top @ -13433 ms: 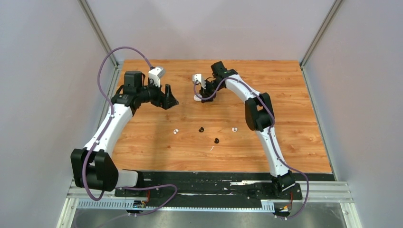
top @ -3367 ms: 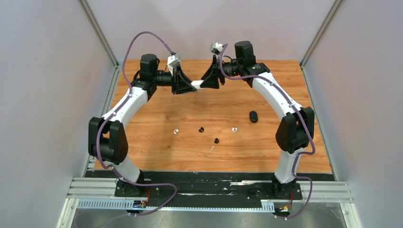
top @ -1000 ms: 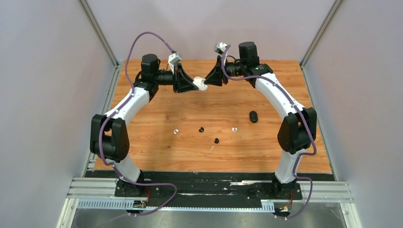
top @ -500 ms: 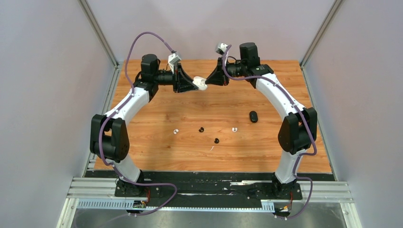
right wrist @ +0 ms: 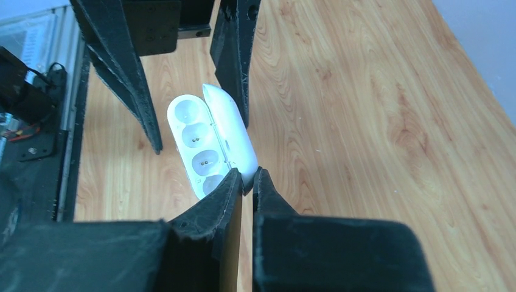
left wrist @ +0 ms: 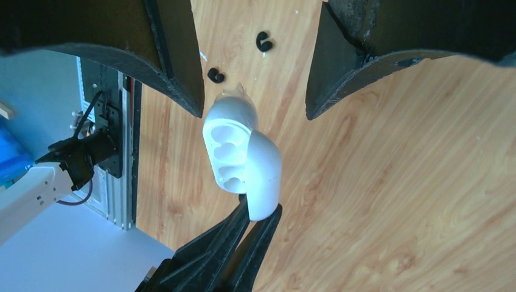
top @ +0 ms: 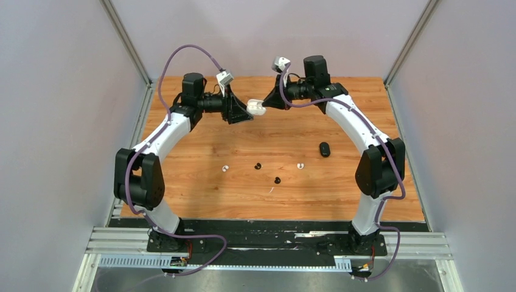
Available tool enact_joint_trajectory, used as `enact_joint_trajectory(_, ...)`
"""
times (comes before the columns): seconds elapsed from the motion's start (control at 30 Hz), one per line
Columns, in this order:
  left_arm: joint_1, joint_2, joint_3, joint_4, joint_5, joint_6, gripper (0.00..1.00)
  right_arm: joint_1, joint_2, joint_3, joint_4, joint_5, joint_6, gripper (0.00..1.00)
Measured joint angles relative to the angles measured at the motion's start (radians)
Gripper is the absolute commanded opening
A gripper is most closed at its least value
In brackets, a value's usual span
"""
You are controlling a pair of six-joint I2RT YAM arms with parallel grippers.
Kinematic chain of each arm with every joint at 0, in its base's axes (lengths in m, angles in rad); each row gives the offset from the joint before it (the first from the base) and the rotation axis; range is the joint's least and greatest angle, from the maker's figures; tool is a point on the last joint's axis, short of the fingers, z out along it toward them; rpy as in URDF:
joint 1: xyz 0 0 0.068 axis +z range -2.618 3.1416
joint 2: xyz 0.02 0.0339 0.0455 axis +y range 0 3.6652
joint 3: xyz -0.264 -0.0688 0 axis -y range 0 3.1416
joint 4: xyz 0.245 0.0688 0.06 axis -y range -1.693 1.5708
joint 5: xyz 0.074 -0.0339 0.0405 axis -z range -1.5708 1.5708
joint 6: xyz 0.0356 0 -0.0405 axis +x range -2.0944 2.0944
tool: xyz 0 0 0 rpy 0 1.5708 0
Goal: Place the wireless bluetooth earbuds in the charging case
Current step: Pass from the left arm to the right, then pass from the right arm to the left
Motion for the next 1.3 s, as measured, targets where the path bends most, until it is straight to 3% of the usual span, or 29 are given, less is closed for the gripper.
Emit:
enact_joint_trajectory(0.2,0.02,-0.05,0.046,-0.253,-0.041,0.129,0.74,0.01,-0.001,0.013,-0.061,0.046,-0.144,0.0)
enact_joint_trajectory(0.3,0.026,-0.071,0.137,-0.367,-0.068,0.178,0.68,0.02,-0.006,0.016,-0.095,0.073,-0.227,0.0)
enact_joint_trajectory(0.4,0.026,-0.079,0.23,-0.412,-0.108,0.175,0.64,0.036,-0.012,0.017,-0.133,0.114,-0.312,0.0)
enact_joint_trajectory(0.57,0.013,-0.044,0.362,-0.5,-0.175,0.156,0.65,0.095,-0.012,0.044,-0.212,0.195,-0.422,0.0)
enact_joint_trajectory(0.9,-0.032,0.049,0.405,-0.671,-0.228,0.214,0.62,0.135,-0.012,0.114,-0.285,0.248,-0.463,0.0)
enact_joint_trajectory(1.3,-0.042,0.056,0.404,-0.715,-0.224,0.289,0.56,0.149,-0.011,0.116,-0.309,0.262,-0.467,0.0)
